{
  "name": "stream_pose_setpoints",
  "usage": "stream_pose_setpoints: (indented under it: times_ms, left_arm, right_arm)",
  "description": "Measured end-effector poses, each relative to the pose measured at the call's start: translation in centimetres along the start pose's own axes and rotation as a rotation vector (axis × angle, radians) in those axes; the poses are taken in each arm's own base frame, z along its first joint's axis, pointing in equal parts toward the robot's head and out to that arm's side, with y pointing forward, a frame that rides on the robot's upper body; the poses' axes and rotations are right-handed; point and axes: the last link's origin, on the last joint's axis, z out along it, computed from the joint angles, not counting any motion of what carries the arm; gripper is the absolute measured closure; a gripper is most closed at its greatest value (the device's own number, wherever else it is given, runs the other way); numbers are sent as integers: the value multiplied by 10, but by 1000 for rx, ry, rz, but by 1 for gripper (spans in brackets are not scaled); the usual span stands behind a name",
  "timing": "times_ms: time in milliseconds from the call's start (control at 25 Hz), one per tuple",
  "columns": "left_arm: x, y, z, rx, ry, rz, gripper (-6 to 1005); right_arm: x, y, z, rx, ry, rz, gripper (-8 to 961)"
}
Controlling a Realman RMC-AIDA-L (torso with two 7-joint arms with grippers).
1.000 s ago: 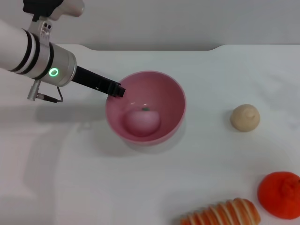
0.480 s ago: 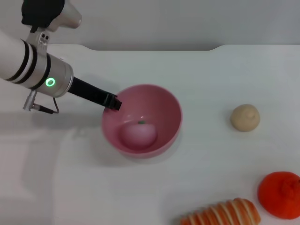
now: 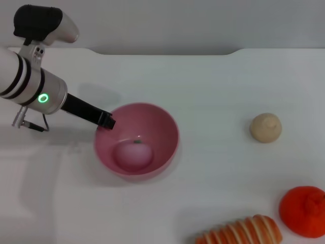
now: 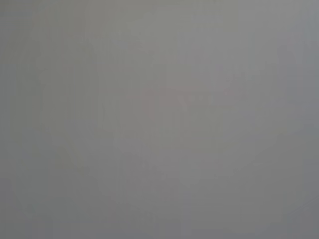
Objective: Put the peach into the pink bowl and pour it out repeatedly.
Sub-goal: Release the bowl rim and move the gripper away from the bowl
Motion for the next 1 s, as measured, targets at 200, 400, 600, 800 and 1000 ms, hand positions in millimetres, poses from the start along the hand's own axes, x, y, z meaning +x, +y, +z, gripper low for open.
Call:
stream_pose_setpoints:
  times_ms: [200, 400, 600, 800, 1000]
  left_arm:
    - [-5, -4, 0, 7, -5, -7, 822]
    - [-8, -6, 1, 9, -13, -11, 820]
    - [-12, -7, 3, 12, -31, -12, 818]
    - [-14, -8, 4, 15, -36, -12, 817]
    - [-14, -9, 4, 18, -33, -10, 815]
  right_arm:
    - [3, 4, 5, -8, 0, -7, 451]
    - [4, 6, 8, -12, -2, -1, 451]
    - [4, 7, 8, -15, -2, 1, 452]
    - [5, 9, 9, -17, 2, 4, 452]
    - [6, 9, 9, -17, 3, 5, 452]
